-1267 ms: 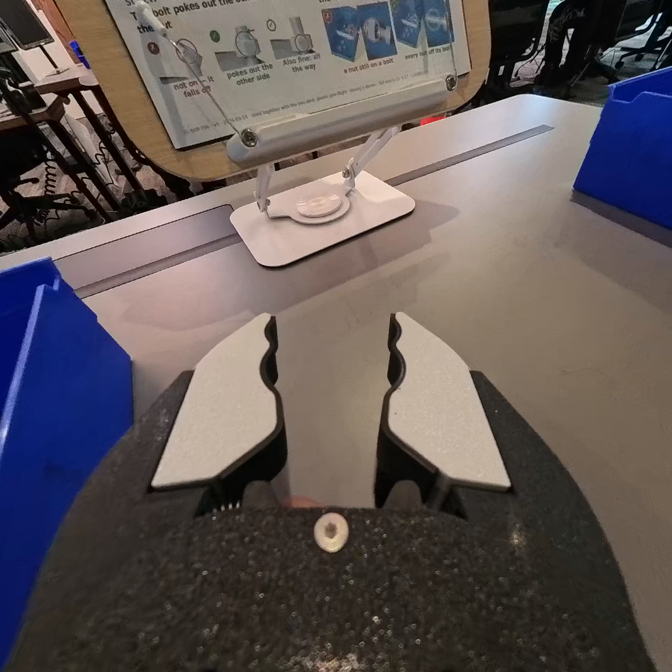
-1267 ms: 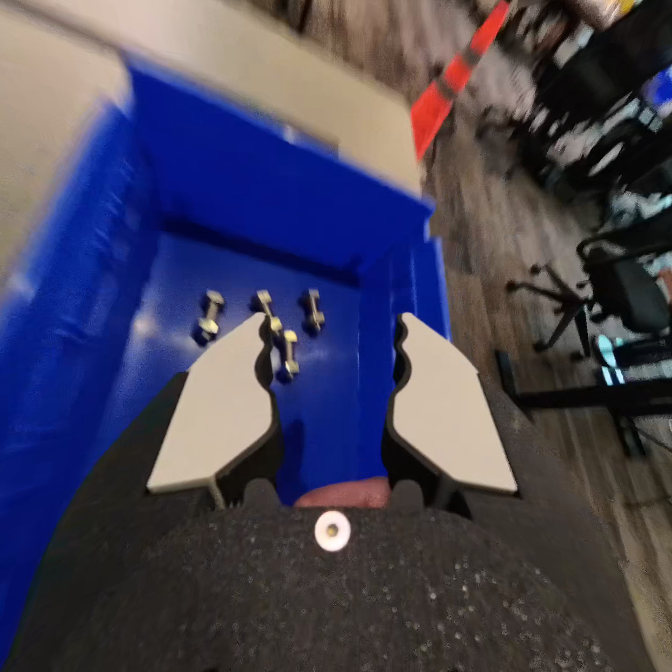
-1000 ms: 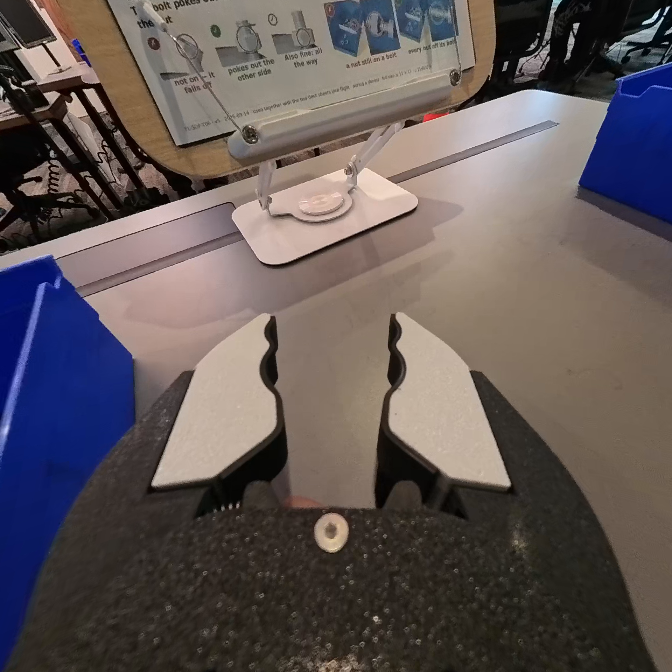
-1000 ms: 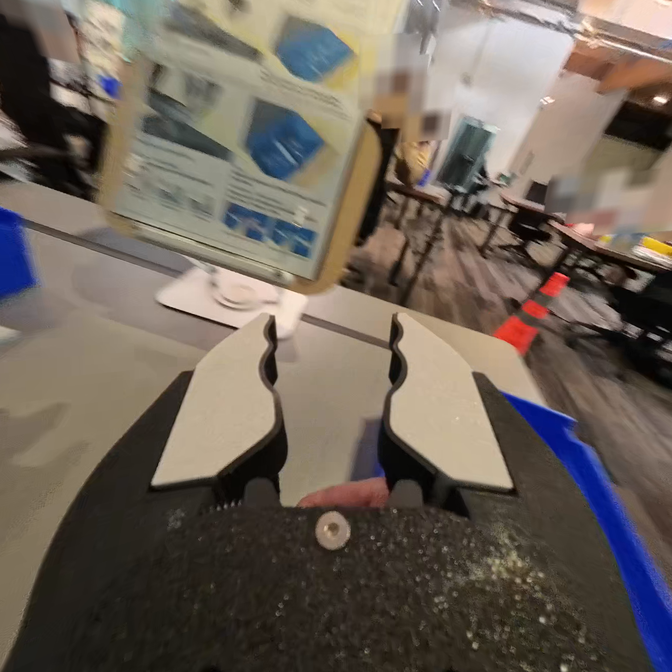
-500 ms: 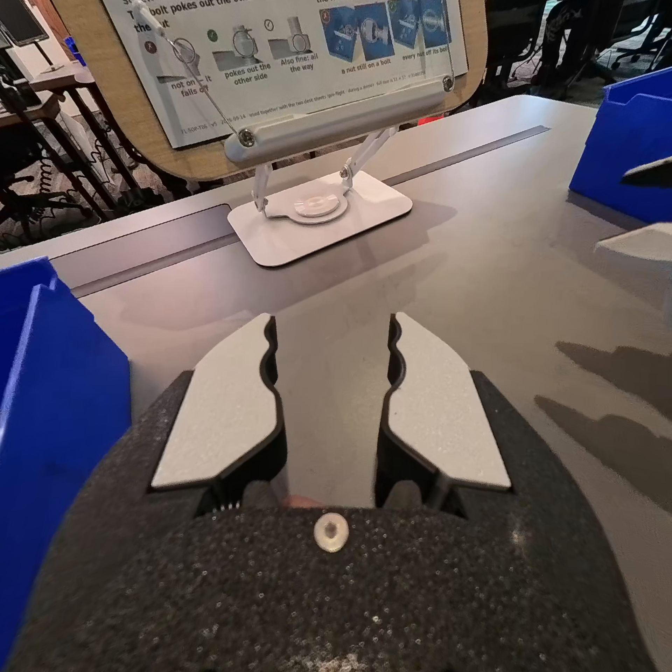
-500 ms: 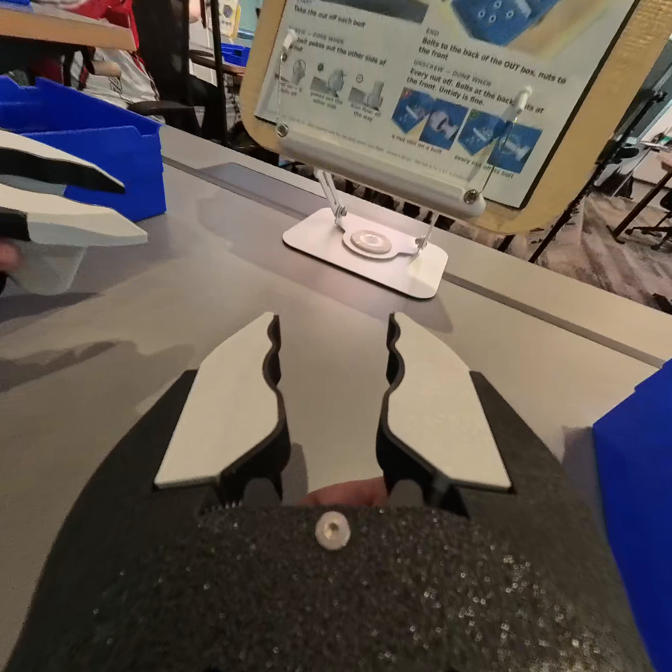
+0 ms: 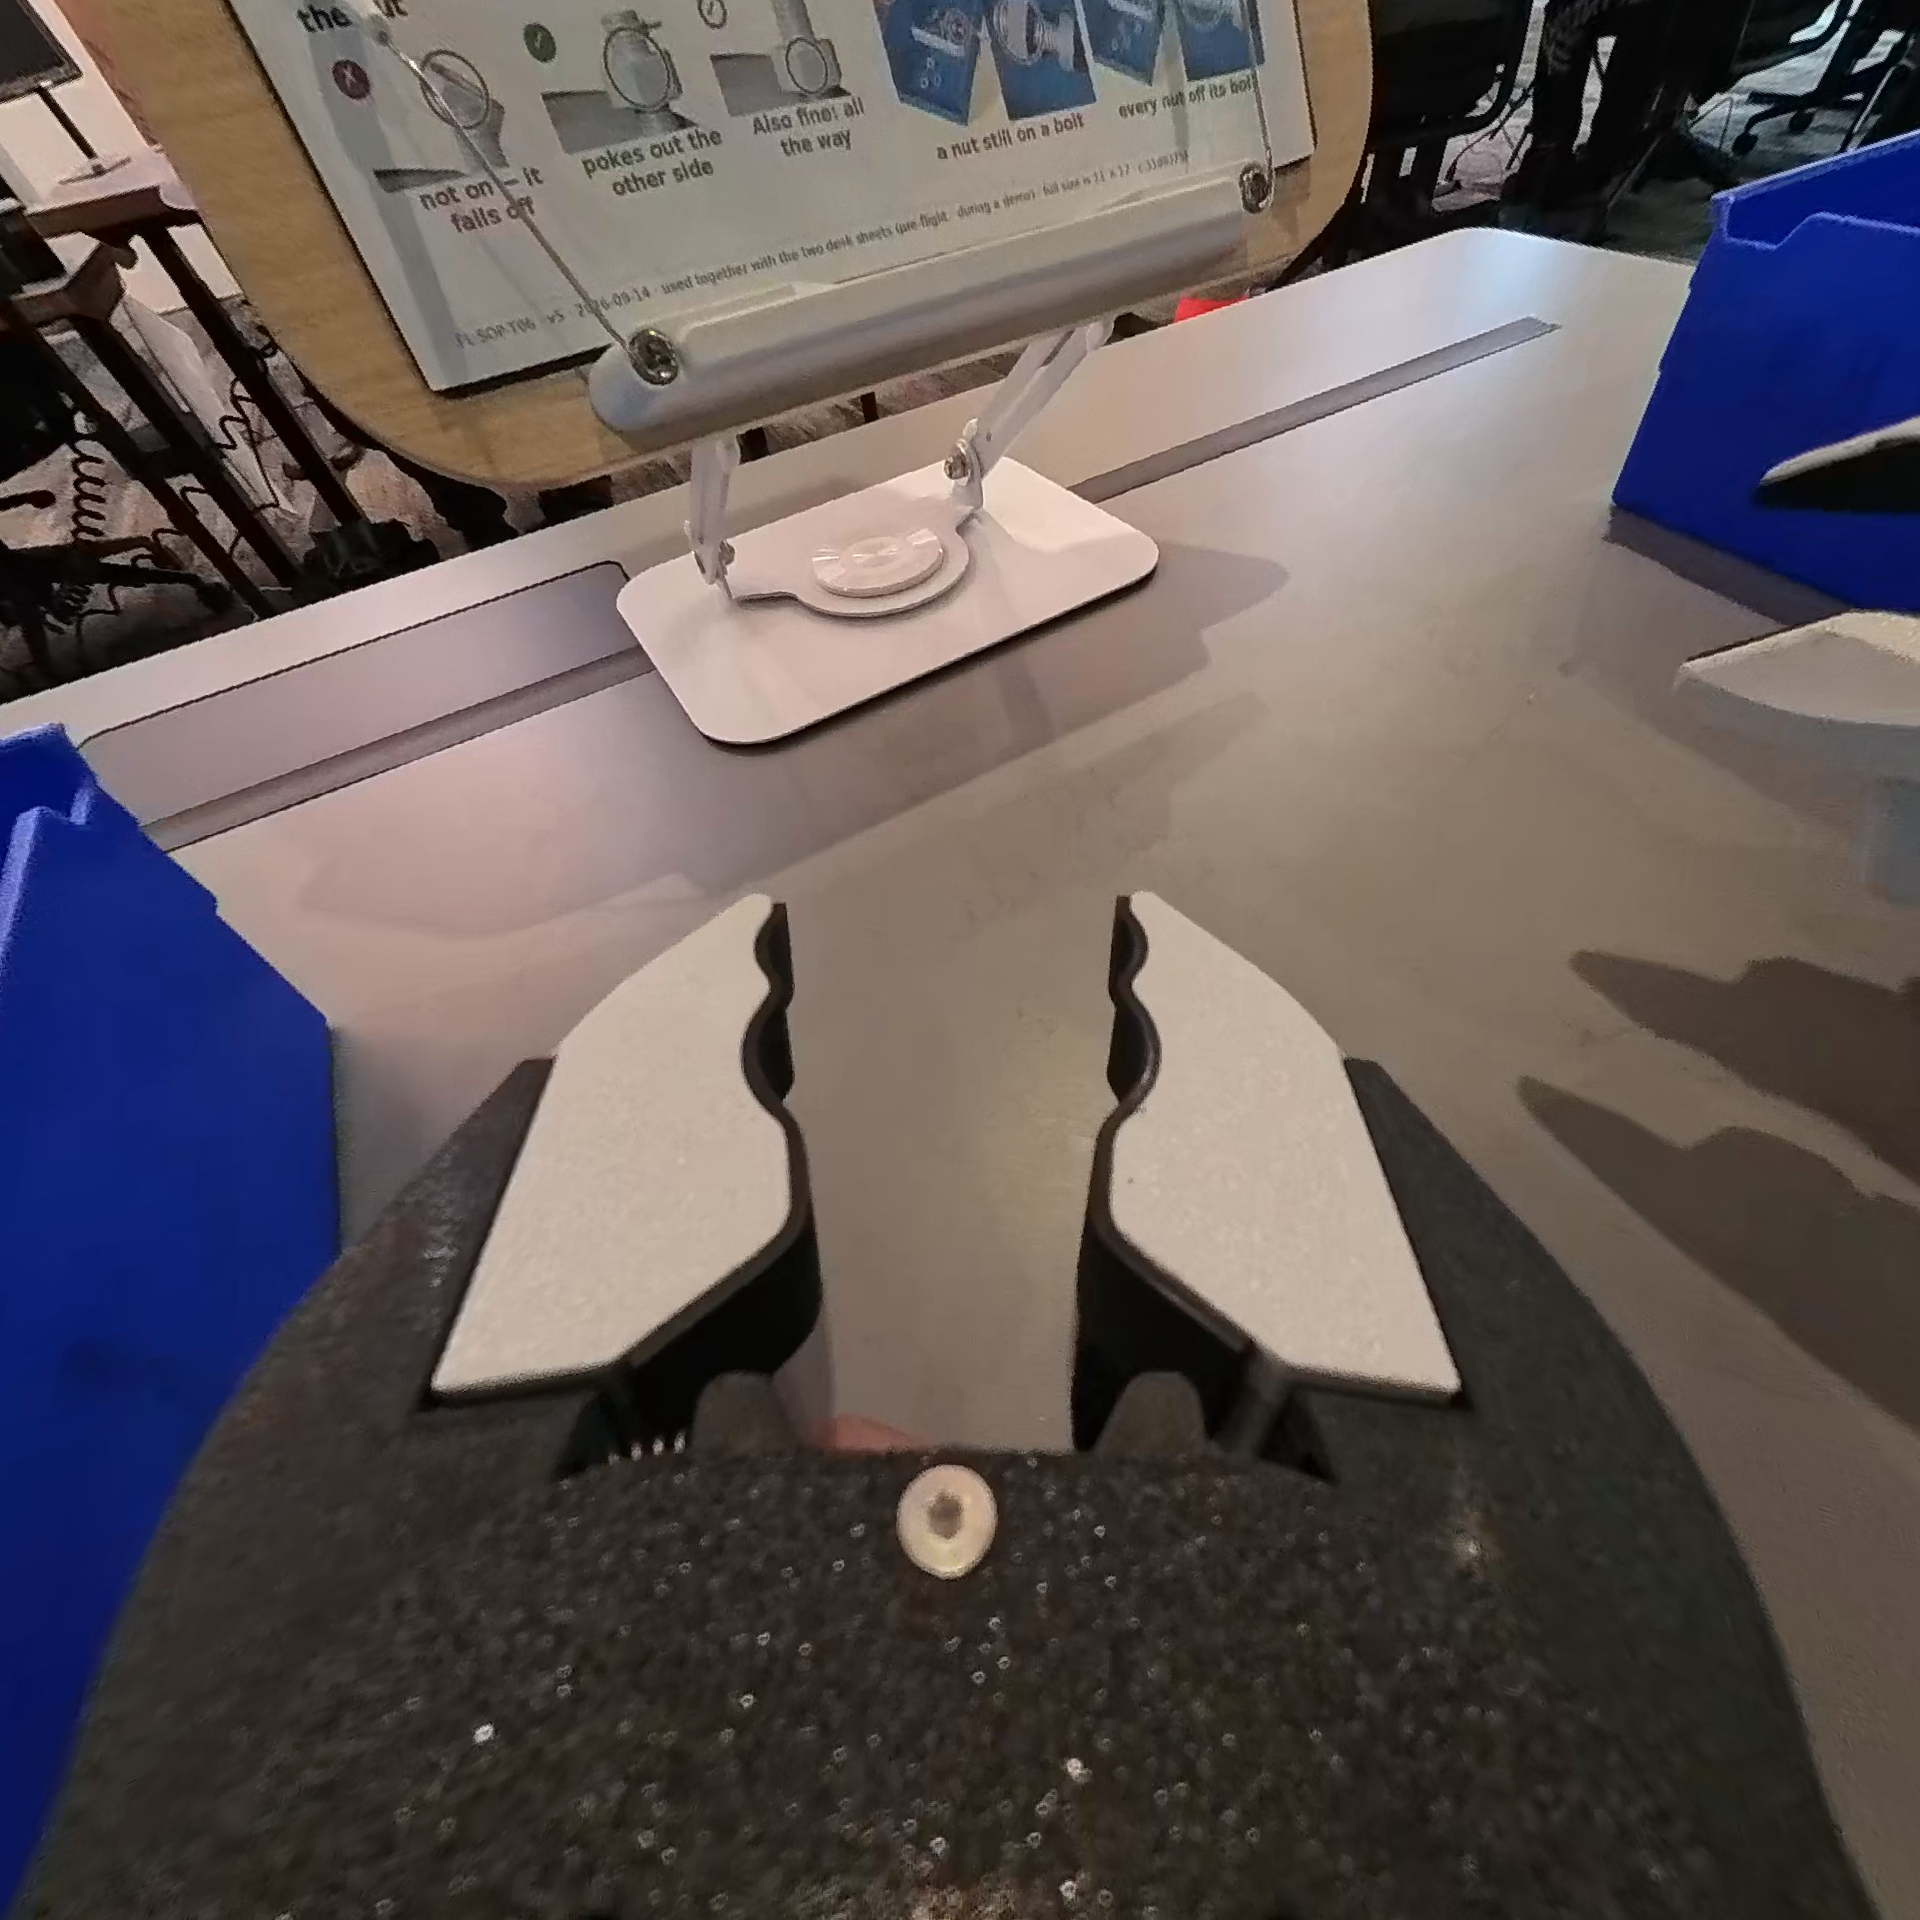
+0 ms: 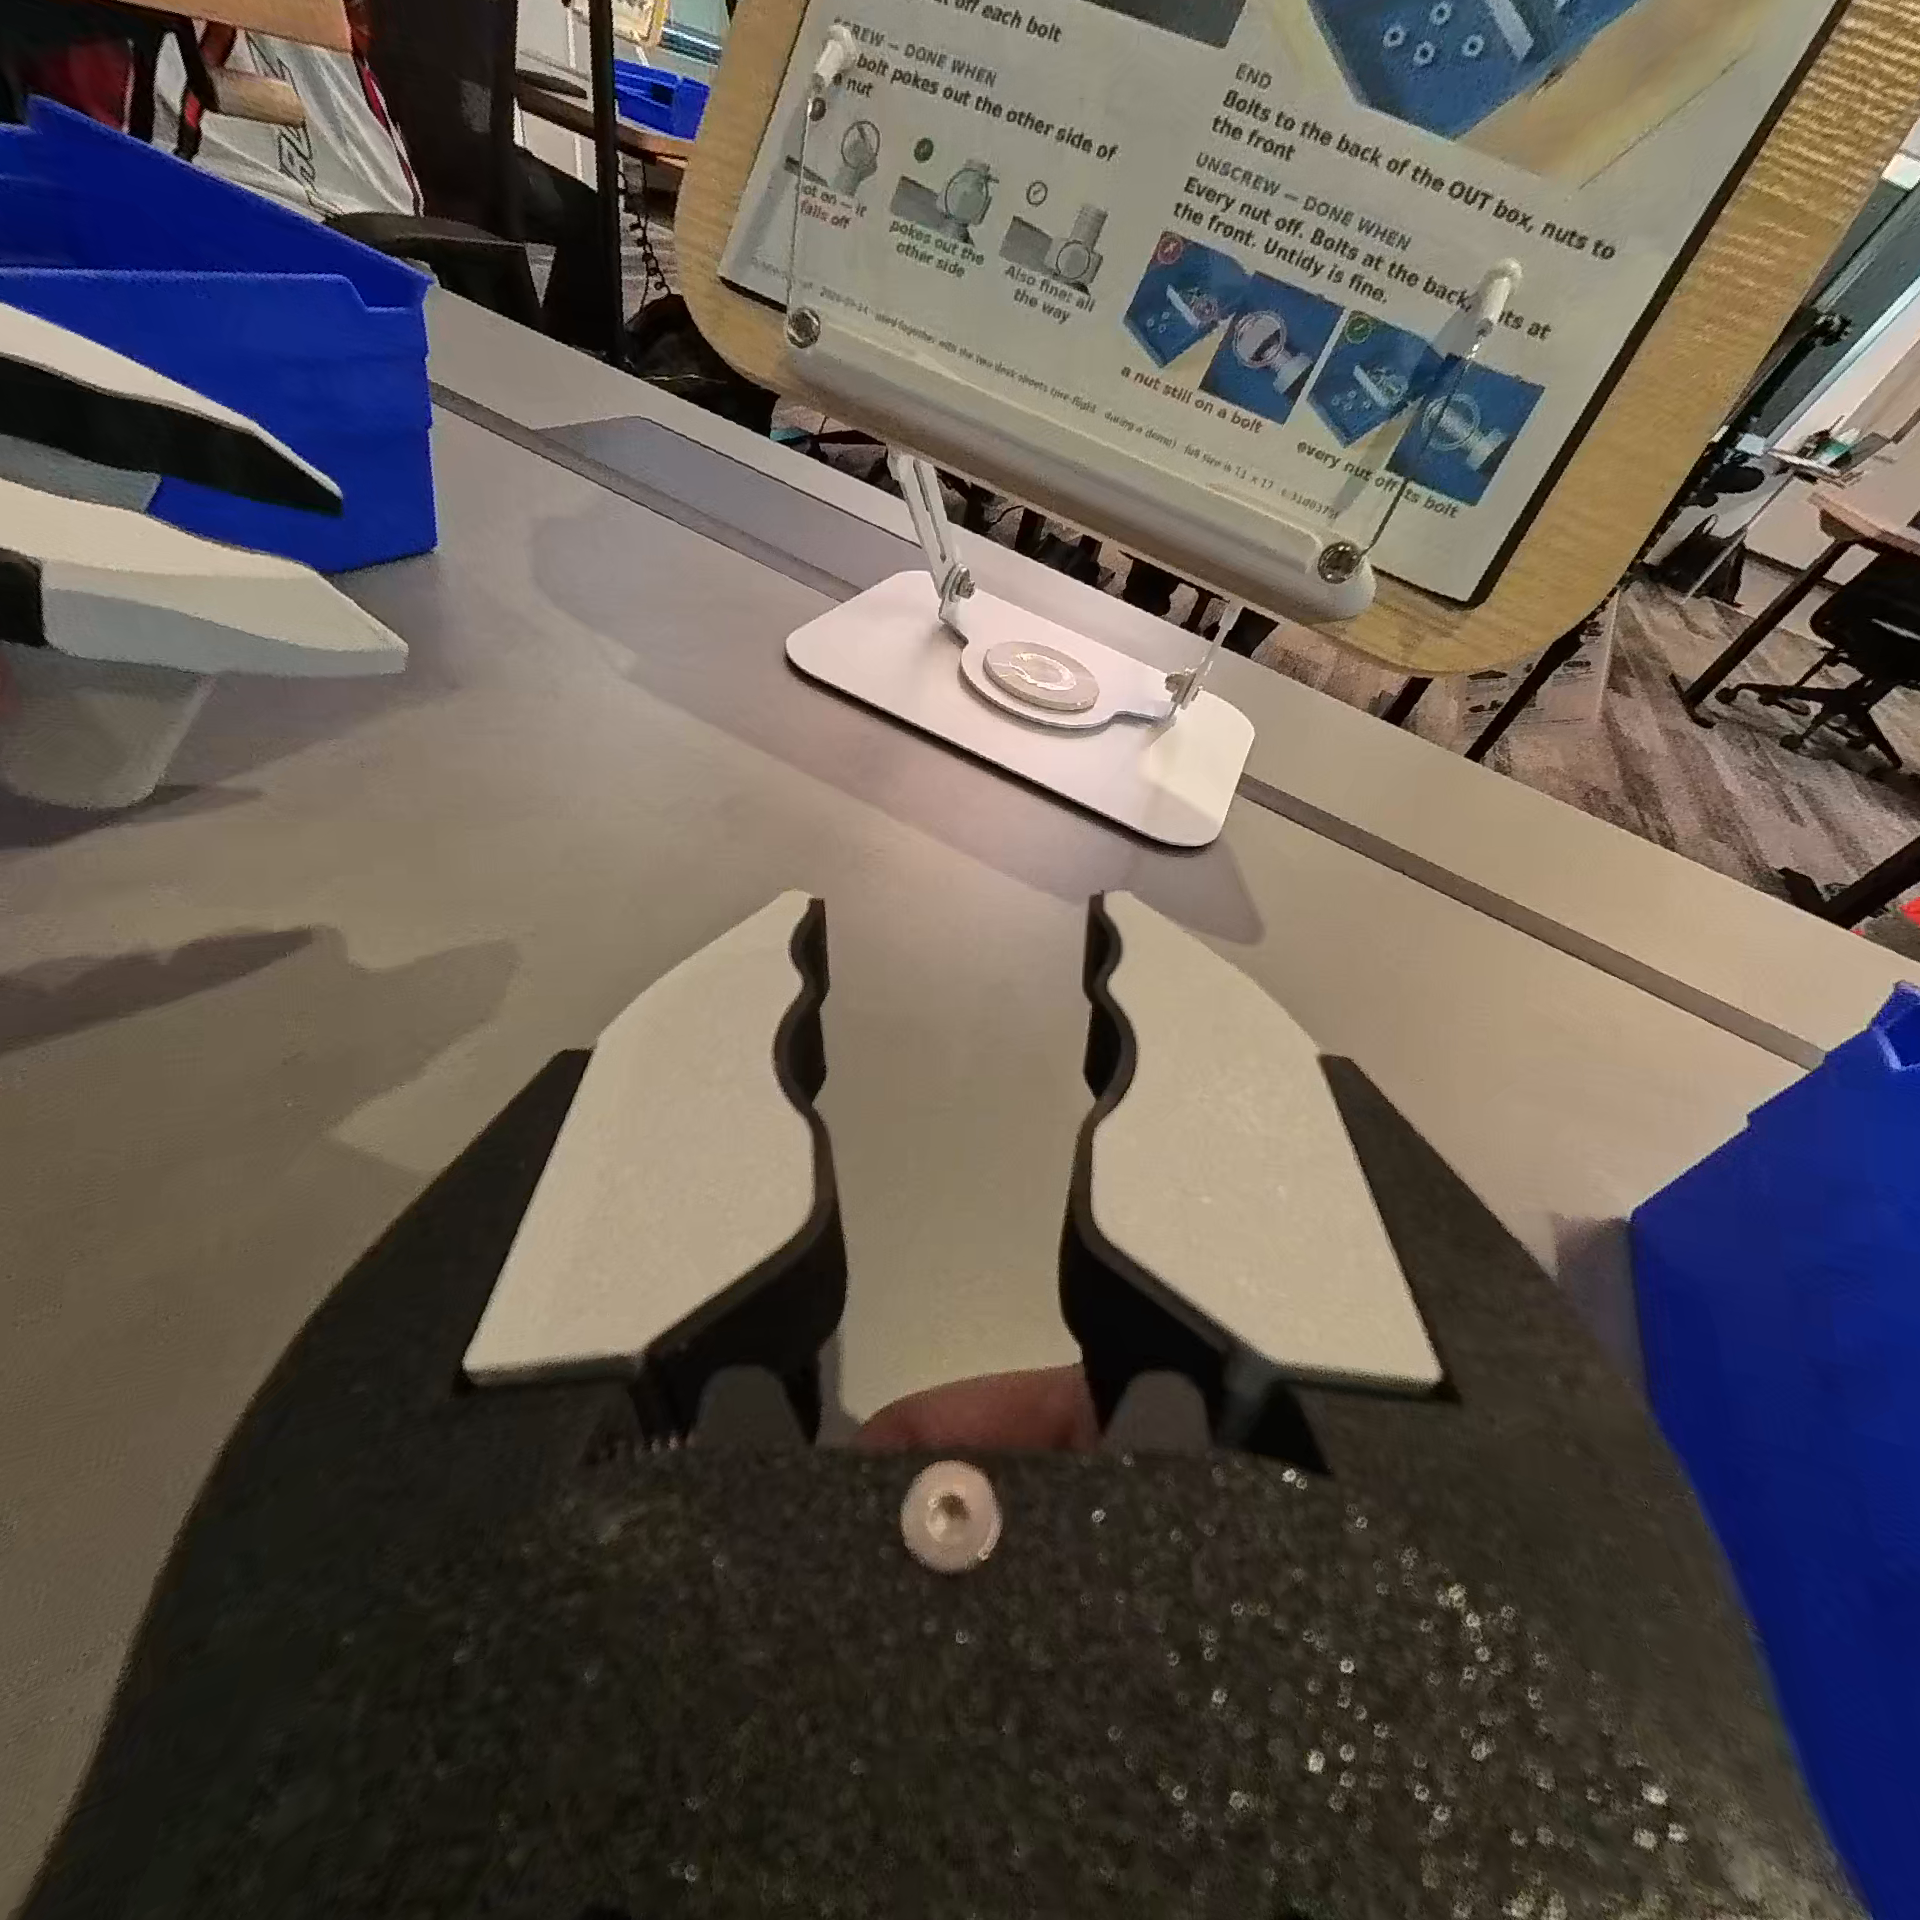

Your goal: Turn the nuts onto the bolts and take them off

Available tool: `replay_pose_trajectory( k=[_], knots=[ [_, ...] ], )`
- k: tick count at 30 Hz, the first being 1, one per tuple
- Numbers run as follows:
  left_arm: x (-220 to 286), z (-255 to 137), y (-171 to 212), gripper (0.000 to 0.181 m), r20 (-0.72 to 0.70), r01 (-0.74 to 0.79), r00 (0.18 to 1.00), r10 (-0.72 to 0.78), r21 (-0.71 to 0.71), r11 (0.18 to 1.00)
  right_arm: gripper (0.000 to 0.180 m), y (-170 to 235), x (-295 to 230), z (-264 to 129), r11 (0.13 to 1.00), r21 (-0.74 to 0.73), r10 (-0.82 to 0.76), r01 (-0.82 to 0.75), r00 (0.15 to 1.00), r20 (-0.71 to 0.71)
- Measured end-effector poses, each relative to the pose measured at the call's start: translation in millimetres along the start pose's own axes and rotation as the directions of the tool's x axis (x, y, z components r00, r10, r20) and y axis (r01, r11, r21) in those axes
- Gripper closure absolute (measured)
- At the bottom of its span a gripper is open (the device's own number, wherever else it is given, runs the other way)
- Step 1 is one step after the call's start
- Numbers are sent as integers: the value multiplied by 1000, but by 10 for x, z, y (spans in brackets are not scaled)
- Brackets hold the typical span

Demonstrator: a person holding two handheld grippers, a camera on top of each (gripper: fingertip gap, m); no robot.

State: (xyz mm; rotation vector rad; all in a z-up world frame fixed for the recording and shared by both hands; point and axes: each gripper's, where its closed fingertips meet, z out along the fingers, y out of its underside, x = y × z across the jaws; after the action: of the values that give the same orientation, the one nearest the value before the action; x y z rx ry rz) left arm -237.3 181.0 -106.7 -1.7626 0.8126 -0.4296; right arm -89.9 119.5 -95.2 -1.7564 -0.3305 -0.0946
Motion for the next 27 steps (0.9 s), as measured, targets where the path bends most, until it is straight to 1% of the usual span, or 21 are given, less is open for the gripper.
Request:
replay_pose_trajectory(
  k=[9, 13, 15, 18, 20, 22, 24, 25, 27],
  knots=[
    [25, -14, -22, 122, -16, 1, 1000, -1, 3, 1000, 134, 26, -20, 9, 1000, -13, -8, 8, 1000, 4],
    [31, -18, -28, 122, -21, -1, 1000, 1, 2, 1000, 134, -45, 18, -67, 1000, 12, 8, -8, 1000, -7],
    [29, -19, -28, 122, -24, -2, 1000, 2, 1, 1000, 132, -241, 87, -280, 999, 49, 10, -9, 1000, -21],
    [38, -15, -21, 122, -32, 2, 1000, -2, -2, 1000, 127, -592, 295, -854, 993, 114, -28, 38, 996, -85],
    [66, -9, -10, 122, -41, -2, 999, 2, -8, 1000, 127, -615, 486, -1259, 992, 124, -6, 22, 991, -131],
    [108, -1, 3, 122, -50, -16, 999, 16, -13, 1000, 125, -409, 715, -1588, 996, 84, 35, -19, 982, -186],
    [148, 5, 16, 122, -55, -37, 998, 36, -18, 999, 122, -56, 952, -1823, 997, 22, 79, -76, 966, -245],
    [164, 6, 16, 122, -54, -47, 997, 46, -17, 999, 122, 135, 1032, -1893, 993, -7, 112, -118, 960, -257],
    [188, 6, 13, 122, -49, -69, 996, 68, -15, 998, 120, 502, 1074, -1912, 975, -81, 182, -207, 953, -242]
  ],
)
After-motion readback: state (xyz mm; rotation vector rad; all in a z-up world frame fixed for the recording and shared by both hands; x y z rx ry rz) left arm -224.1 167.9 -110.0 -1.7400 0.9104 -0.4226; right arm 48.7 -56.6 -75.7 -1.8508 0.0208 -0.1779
